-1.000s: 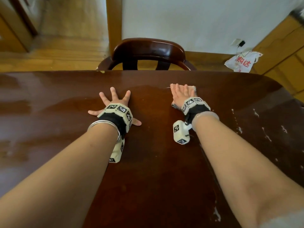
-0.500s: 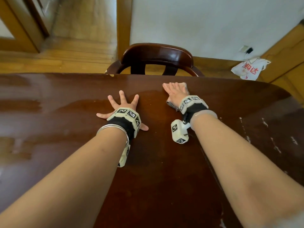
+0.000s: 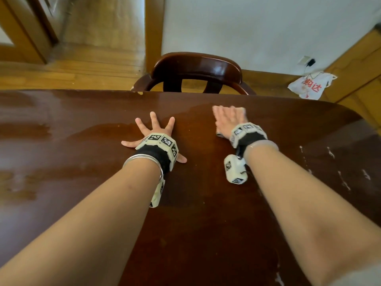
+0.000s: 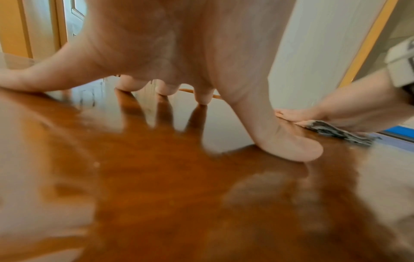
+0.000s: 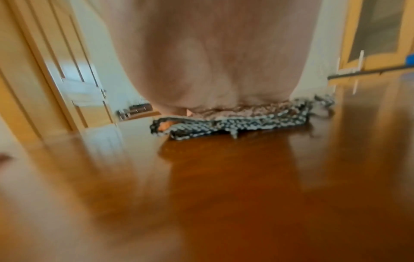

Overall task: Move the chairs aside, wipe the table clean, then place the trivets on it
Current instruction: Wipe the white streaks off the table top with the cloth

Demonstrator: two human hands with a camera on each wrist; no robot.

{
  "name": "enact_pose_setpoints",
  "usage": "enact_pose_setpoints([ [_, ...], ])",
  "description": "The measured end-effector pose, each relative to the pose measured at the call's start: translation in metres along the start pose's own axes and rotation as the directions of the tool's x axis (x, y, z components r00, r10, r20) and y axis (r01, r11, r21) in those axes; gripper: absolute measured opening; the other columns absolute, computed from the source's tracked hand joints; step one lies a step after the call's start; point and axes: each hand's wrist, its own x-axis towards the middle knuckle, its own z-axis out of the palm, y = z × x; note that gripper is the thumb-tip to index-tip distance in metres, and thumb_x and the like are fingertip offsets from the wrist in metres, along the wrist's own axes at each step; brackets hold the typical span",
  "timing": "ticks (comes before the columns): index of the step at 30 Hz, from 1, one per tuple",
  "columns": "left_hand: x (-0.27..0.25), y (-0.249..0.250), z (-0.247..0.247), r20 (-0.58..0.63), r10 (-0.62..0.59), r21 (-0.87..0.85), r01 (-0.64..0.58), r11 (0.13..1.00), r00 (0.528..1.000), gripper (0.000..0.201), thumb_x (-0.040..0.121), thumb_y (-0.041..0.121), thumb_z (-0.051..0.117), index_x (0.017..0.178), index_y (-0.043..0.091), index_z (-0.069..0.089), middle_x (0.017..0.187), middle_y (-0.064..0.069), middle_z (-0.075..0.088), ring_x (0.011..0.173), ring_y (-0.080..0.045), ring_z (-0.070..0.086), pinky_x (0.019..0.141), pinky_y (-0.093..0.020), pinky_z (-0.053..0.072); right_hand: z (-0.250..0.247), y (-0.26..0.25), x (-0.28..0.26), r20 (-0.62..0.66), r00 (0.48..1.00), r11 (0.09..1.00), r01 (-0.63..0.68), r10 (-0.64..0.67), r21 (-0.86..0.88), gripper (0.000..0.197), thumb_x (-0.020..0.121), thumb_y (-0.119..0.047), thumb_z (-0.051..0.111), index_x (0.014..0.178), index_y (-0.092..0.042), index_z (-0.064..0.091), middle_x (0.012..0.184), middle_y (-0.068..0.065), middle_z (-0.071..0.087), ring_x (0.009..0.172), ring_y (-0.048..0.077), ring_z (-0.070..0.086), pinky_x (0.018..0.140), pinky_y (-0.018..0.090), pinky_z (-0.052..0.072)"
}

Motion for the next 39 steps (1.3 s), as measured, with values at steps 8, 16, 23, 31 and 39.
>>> enact_pose_setpoints([
  [8, -0.002, -0.002, 0.003, -0.043, 0.011, 0.009, -0.011, 1.0, 0.999, 0.137, 0.045, 0.054, 0.088, 0.142, 0.055, -0.01, 0.152, 0.006, -0.034, 0.137, -0.04, -0.03, 0.09, -0.083, 0.009, 0.031, 0.031, -0.066, 0.055, 0.983, 0.977, 0.164, -0.173, 0.136, 0.057, 0.097, -0.044, 0.007, 0.147, -0.037, -0.018, 0.158, -0.007, -0.024, 0.145, 0.018, -0.023, 0.118, 0.048, -0.01],
  [16, -0.018, 0.001, 0.019, -0.08, 0.031, 0.022, -0.03, 0.999, 0.996, 0.113, 0.066, 0.051, 0.079, 0.146, 0.05, 0.0, 0.156, 0.004, -0.023, 0.142, -0.039, -0.02, 0.097, -0.08, 0.013, 0.05, 0.054, -0.096, 0.082, 0.992, 0.967, -0.114, 0.098, 0.228, 0.053, 0.103, -0.038, 0.013, 0.148, -0.045, -0.015, 0.158, -0.009, -0.024, 0.145, 0.024, -0.022, 0.117, 0.053, -0.006],
  [23, -0.071, 0.017, 0.07, 0.044, 0.152, 0.118, -0.157, 0.981, 0.987, 0.114, 0.068, 0.052, 0.078, 0.146, 0.048, -0.005, 0.154, 0.015, -0.024, 0.141, -0.035, -0.024, 0.095, -0.081, 0.011, 0.082, 0.102, -0.155, 0.088, 0.994, 0.964, -0.086, 0.066, 0.252, 0.05, 0.101, -0.044, 0.006, 0.139, -0.049, -0.028, 0.155, -0.012, -0.031, 0.144, 0.017, -0.026, 0.119, 0.051, -0.007],
  [31, -0.102, 0.026, 0.108, 0.076, 0.13, 0.069, -0.135, 0.988, 0.989, 0.122, 0.064, 0.048, 0.082, 0.147, 0.046, -0.008, 0.153, 0.017, -0.027, 0.14, -0.033, -0.029, 0.096, -0.08, 0.005, 0.096, 0.054, -0.205, 0.053, 0.996, 0.979, 0.061, -0.072, 0.197, 0.053, 0.105, -0.038, 0.017, 0.147, -0.046, -0.014, 0.156, -0.014, -0.025, 0.144, 0.015, -0.024, 0.117, 0.046, -0.009],
  [39, -0.127, 0.029, 0.134, 0.087, 0.122, 0.102, -0.13, 0.986, 0.989, 0.124, 0.063, 0.051, 0.081, 0.146, 0.046, -0.011, 0.153, 0.017, -0.028, 0.139, -0.034, -0.03, 0.096, -0.08, 0.005, 0.103, 0.09, -0.222, 0.137, 0.962, 0.92, -0.265, 0.235, 0.289, 0.055, 0.104, -0.036, 0.017, 0.147, -0.045, -0.016, 0.155, -0.01, -0.029, 0.144, 0.025, -0.025, 0.116, 0.052, -0.012],
])
